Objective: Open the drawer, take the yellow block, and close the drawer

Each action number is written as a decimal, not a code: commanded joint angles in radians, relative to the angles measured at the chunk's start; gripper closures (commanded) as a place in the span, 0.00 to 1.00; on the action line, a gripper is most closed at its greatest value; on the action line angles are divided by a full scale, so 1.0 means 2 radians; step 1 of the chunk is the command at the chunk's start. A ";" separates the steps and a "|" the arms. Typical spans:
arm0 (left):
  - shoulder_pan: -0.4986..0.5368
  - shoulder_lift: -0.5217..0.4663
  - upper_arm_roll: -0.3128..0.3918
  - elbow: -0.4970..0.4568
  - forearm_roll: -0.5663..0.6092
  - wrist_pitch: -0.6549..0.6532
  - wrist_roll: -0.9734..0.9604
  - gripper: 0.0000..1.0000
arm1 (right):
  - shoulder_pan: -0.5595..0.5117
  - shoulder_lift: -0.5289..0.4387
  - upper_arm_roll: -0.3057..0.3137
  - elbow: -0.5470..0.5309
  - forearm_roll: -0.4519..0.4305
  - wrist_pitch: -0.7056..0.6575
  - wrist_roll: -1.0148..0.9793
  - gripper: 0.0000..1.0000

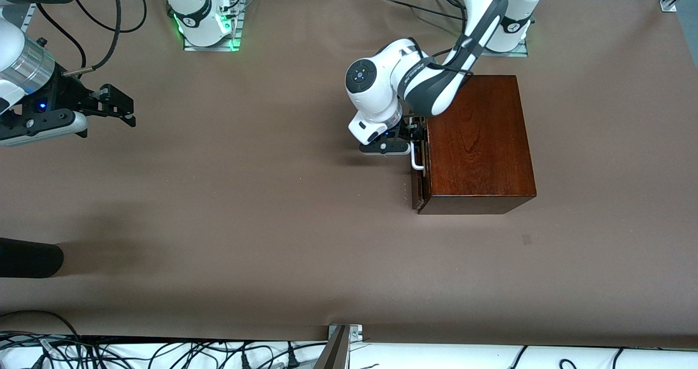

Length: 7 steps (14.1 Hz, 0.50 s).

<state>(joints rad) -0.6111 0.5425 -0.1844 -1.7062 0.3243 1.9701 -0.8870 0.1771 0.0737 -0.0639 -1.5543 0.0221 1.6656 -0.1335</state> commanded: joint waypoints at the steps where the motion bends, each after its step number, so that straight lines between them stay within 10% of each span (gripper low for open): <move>1: -0.026 0.017 0.000 0.006 0.011 0.043 -0.041 0.00 | 0.000 0.001 0.000 0.006 0.004 -0.007 0.002 0.00; 7: -0.052 0.037 -0.002 0.048 0.003 0.071 -0.059 0.00 | 0.000 -0.001 0.001 0.006 0.004 -0.008 0.002 0.00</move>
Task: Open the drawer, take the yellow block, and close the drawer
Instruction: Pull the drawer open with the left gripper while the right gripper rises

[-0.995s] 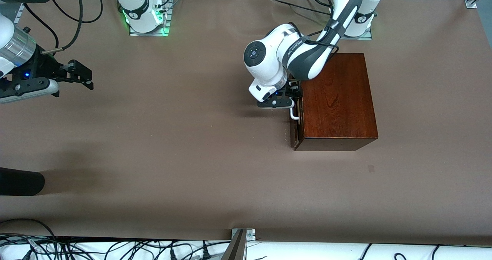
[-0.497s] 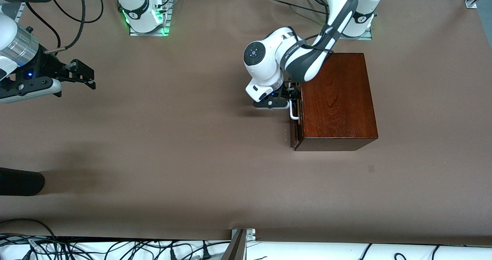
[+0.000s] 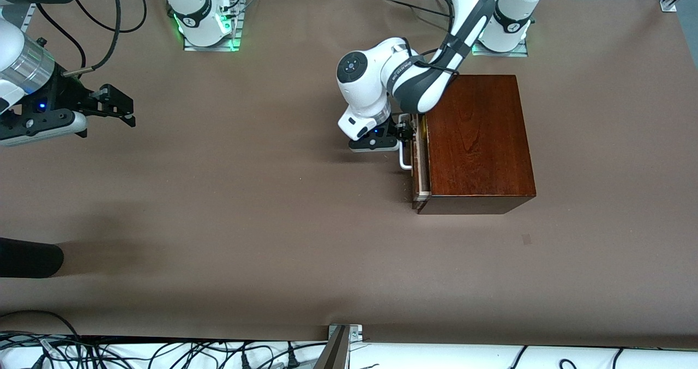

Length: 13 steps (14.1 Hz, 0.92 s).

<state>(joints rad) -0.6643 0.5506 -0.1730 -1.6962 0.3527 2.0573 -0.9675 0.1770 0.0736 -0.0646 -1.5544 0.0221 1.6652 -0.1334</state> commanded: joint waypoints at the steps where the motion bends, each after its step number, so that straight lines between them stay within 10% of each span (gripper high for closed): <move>1: -0.029 0.041 -0.007 0.057 -0.011 0.027 -0.018 0.00 | 0.000 0.000 0.001 0.006 0.004 -0.010 0.002 0.00; 13: -0.046 0.033 -0.007 0.118 -0.006 -0.067 -0.019 0.00 | 0.000 -0.003 0.005 0.005 0.004 -0.014 0.001 0.00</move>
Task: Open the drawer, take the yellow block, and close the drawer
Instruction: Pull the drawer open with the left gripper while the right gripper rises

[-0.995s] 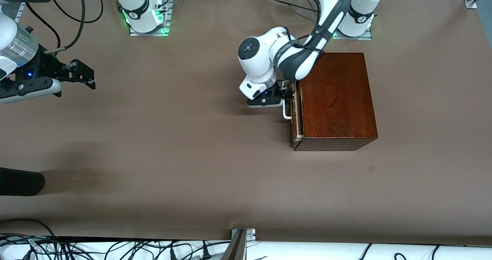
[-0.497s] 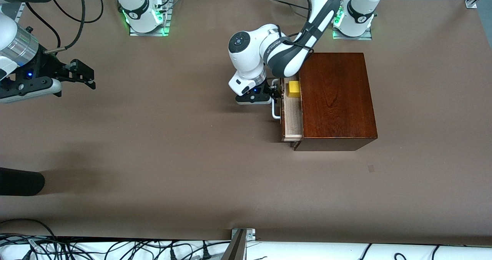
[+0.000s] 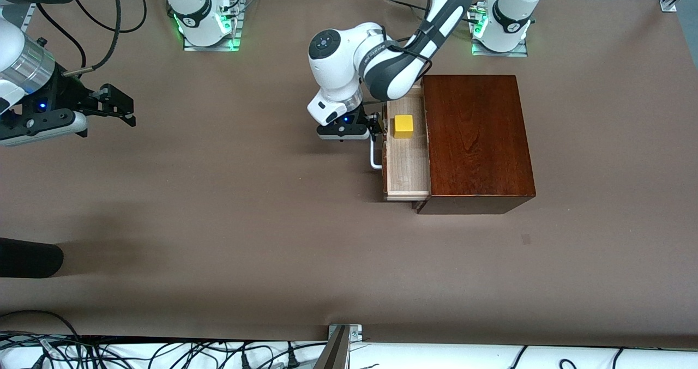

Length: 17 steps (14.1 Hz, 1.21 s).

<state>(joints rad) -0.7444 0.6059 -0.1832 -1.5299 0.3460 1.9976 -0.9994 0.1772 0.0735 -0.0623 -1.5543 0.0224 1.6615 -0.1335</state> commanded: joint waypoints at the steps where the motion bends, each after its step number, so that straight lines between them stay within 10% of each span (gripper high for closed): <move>1: -0.006 0.005 -0.002 0.051 -0.002 -0.071 -0.001 0.00 | 0.000 -0.002 0.004 0.005 0.004 -0.019 0.000 0.00; 7: 0.026 -0.081 -0.001 0.102 -0.041 -0.209 0.052 0.00 | 0.023 0.005 0.022 0.005 0.005 -0.021 -0.049 0.00; 17: 0.323 -0.169 0.004 0.096 -0.166 -0.278 0.367 0.00 | 0.240 0.072 0.046 0.030 0.026 0.079 -0.067 0.00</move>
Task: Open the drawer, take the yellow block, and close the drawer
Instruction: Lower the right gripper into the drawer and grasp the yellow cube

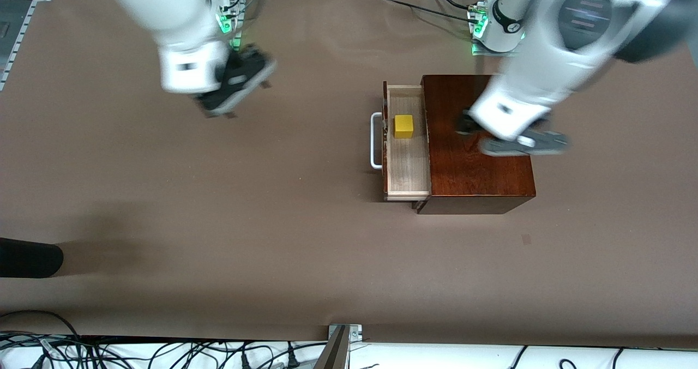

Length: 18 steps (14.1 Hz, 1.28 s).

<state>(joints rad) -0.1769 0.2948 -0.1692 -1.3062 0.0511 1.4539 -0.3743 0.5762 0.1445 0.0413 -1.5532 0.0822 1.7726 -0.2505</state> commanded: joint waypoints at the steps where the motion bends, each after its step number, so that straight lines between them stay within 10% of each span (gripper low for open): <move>1: 0.063 -0.021 -0.001 -0.025 -0.020 -0.001 0.082 0.00 | 0.067 0.058 -0.005 0.043 -0.018 0.042 -0.009 0.00; 7: 0.100 -0.173 0.033 -0.229 -0.042 0.127 0.159 0.00 | 0.167 0.240 -0.006 0.223 -0.089 0.066 -0.036 0.00; 18: 0.098 -0.183 0.034 -0.231 -0.028 0.117 0.147 0.00 | 0.219 0.340 -0.007 0.257 -0.120 0.126 -0.053 0.00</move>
<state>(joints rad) 0.0167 -0.0683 -0.0961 -1.7683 -0.0071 1.6814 -0.0913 1.0008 0.7972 0.0363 -1.0703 -0.1537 2.0300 -0.3505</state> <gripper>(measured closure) 0.000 0.000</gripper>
